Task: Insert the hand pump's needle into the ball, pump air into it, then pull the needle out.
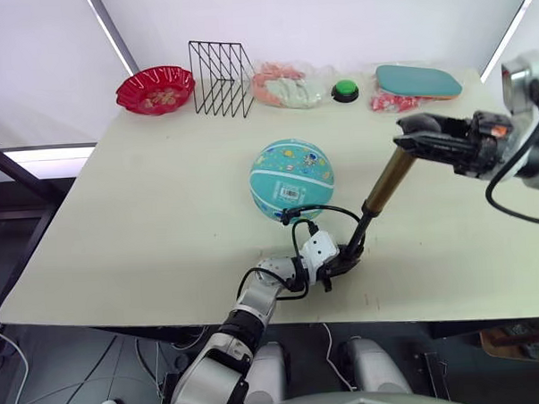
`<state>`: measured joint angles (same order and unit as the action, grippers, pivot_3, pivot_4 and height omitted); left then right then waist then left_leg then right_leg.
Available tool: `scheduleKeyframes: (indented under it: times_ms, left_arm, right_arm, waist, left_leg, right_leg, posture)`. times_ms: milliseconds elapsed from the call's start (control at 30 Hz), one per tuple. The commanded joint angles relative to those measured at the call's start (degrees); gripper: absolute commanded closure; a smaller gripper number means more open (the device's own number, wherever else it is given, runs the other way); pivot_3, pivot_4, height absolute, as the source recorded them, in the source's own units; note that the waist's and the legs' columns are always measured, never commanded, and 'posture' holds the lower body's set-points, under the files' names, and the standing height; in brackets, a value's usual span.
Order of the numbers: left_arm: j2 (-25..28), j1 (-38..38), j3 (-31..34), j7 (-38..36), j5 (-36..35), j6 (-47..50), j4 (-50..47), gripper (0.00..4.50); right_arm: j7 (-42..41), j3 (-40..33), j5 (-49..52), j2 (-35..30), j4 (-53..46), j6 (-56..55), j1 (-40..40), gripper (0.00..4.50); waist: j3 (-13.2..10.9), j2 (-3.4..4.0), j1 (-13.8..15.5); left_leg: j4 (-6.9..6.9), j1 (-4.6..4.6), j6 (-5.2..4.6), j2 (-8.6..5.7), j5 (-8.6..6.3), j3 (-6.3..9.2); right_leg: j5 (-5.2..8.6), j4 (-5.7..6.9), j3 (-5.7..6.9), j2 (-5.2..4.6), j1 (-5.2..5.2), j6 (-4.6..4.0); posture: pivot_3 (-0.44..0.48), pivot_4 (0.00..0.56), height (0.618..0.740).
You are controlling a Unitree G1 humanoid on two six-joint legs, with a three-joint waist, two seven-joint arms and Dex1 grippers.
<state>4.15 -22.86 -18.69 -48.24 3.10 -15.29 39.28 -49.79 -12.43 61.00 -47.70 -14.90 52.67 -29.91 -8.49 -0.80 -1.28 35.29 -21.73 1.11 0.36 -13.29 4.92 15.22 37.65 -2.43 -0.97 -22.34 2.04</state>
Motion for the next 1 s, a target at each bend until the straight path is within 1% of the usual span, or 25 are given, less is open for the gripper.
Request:
scheduleKeyframes:
  times_ms: [33, 100, 200, 267, 400, 533, 567, 667, 733, 833, 867, 933, 967, 1000]
  left_arm:
    - [1.18, 3.85, -0.42, -0.14, 0.46, 2.37, 3.45, 3.45]
    - [1.34, 4.12, -0.39, -0.12, 0.47, 2.50, 3.06, 3.45]
    - [1.42, 4.26, -0.46, -0.02, 0.45, 2.71, 2.71, 3.45]
    - [1.40, 4.38, -0.52, 0.12, 0.46, 2.89, 2.40, 3.45]
    - [1.12, 4.21, -0.46, 0.26, 0.33, 3.31, 2.23, 3.45]
    - [1.12, 4.35, -0.61, 0.13, 0.43, 3.51, 1.91, 3.45]
    - [1.14, 4.36, -0.59, 0.11, 0.41, 3.59, 1.89, 3.45]
    - [1.19, 4.35, -0.66, 0.02, 0.42, 3.71, 1.97, 3.45]
    - [0.97, 3.94, -0.63, 0.13, 0.50, 3.54, 2.71, 3.45]
    - [0.75, 3.63, -0.62, 0.18, 0.56, 3.34, 3.33, 3.45]
    - [0.57, 3.47, -0.68, 0.18, 0.61, 3.21, 3.61, 3.45]
    - [0.30, 3.21, -0.75, 0.11, 0.64, 2.93, 4.14, 3.45]
    - [0.18, 3.09, -0.81, 0.02, 0.64, 2.78, 4.39, 3.45]
    - [0.10, 3.01, -0.85, -0.08, 0.62, 2.67, 4.55, 3.45]
  right_arm:
    - [-1.34, 8.92, -7.36, 1.20, -1.12, -1.39, 3.95, 2.47]
    - [-1.12, 10.51, -8.79, 3.19, -0.67, -2.67, 4.48, 2.47]
    - [-1.41, 13.37, -12.33, 5.55, -0.33, -5.40, 5.55, 2.47]
    - [-1.22, 16.31, -15.42, 8.35, 0.56, -8.08, 7.34, 2.47]
    - [-2.97, 23.60, -24.12, 13.45, 7.64, -16.10, 13.80, 2.47]
    - [-3.59, 24.86, -28.30, 15.33, 11.18, -19.74, 15.45, 2.47]
    - [-3.06, 24.22, -28.80, 15.64, 11.05, -20.48, 15.25, 2.47]
    - [-2.19, 19.91, -26.16, 14.87, 7.61, -18.94, 13.39, 2.47]
    - [-1.61, 14.14, -20.98, 11.76, 2.52, -15.30, 10.10, 2.47]
    - [-1.18, 9.48, -15.77, 8.77, -1.62, -10.86, 7.20, 2.47]
    - [-0.89, 6.56, -11.87, 6.93, -2.87, -8.02, 5.21, 2.47]
    - [-0.35, 2.08, -5.65, 3.86, -4.49, -3.40, 2.04, 2.47]
    - [0.05, 0.32, -3.02, 2.33, -5.01, -1.33, 0.51, 2.47]
    - [0.54, -0.92, -0.91, 1.25, -5.21, 0.32, -0.75, 2.47]
  waist:
    - [0.10, 0.03, -0.65]
    - [0.20, 0.14, -1.29]
    - [0.22, 0.17, -1.47]
    - [0.25, 0.20, -1.47]
    - [0.92, -0.01, -1.32]
    - [1.06, -0.06, -1.43]
    - [1.09, -0.02, -1.50]
    - [1.08, -0.02, -1.47]
    - [0.98, 0.09, -1.37]
    - [0.51, 0.28, -0.98]
    - [0.34, 0.28, -0.90]
    - [0.07, 0.41, -0.57]
    - [0.03, 0.35, -0.34]
    - [0.02, 0.33, -0.28]
  left_leg:
    - [-0.02, 0.03, 0.00, 0.04, 0.00, 0.00]
    - [-0.04, 0.14, 0.00, 0.08, 0.00, 0.00]
    - [-0.12, 0.45, 0.01, 0.20, -0.01, -0.01]
    - [-0.15, 0.80, 0.01, 0.24, -0.01, -0.01]
    - [-0.22, 0.87, 0.01, 0.24, -0.01, -0.01]
    - [-0.24, 1.02, 0.04, 0.23, -0.04, -0.10]
    - [-0.24, 1.03, 0.04, 0.23, -0.04, -0.09]
    - [-0.24, 1.04, 0.03, 0.26, -0.05, -0.04]
    - [-0.24, 1.01, 0.04, 0.26, -0.05, 0.02]
    - [-0.23, 0.82, 0.04, 0.09, -0.05, 0.02]
    - [-0.22, 0.74, 0.04, 0.07, -0.05, 0.03]
    - [-0.16, 0.47, 0.04, 0.00, -0.05, 0.06]
    - [0.00, 0.03, 0.03, -0.07, -0.04, 0.10]
    - [0.05, -0.12, 0.03, -0.09, -0.04, 0.13]
  right_leg:
    - [0.02, -0.01, 0.01, 0.03, 0.20, -0.01]
    - [0.03, -0.01, 0.02, 0.07, 0.35, -0.02]
    - [0.05, 0.01, 0.02, 0.18, 0.55, -0.05]
    - [0.06, 0.00, 0.02, 0.24, 0.61, -0.07]
    - [0.11, -0.05, 0.01, 0.26, 0.67, -0.14]
    - [0.14, -0.08, -0.08, 0.22, 0.78, -0.12]
    - [0.15, -0.08, -0.07, 0.22, 0.78, -0.13]
    - [0.15, -0.04, -0.01, 0.25, 0.77, -0.14]
    - [0.16, -0.05, 0.04, 0.25, 0.76, -0.15]
    - [0.14, -0.05, 0.05, 0.08, 0.65, -0.12]
    - [0.14, -0.06, 0.06, 0.06, 0.60, -0.11]
    - [0.12, -0.09, 0.09, -0.01, 0.45, -0.08]
    - [0.05, -0.09, 0.09, -0.06, 0.11, 0.07]
    - [0.02, -0.12, 0.10, -0.07, 0.00, 0.11]
  posture:
    - [0.000, 0.150, 0.740]
    - [0.000, 0.150, 0.740]
    - [0.000, 0.150, 0.740]
    - [0.000, 0.150, 0.740]
    - [0.000, 0.150, 0.740]
    - [0.000, 0.150, 0.740]
    - [0.000, 0.150, 0.740]
    - [0.000, 0.150, 0.740]
    - [0.000, 0.150, 0.740]
    - [0.000, 0.150, 0.740]
    - [0.000, 0.150, 0.740]
    - [0.000, 0.150, 0.740]
    - [0.000, 0.150, 0.740]
    - [0.000, 0.150, 0.740]
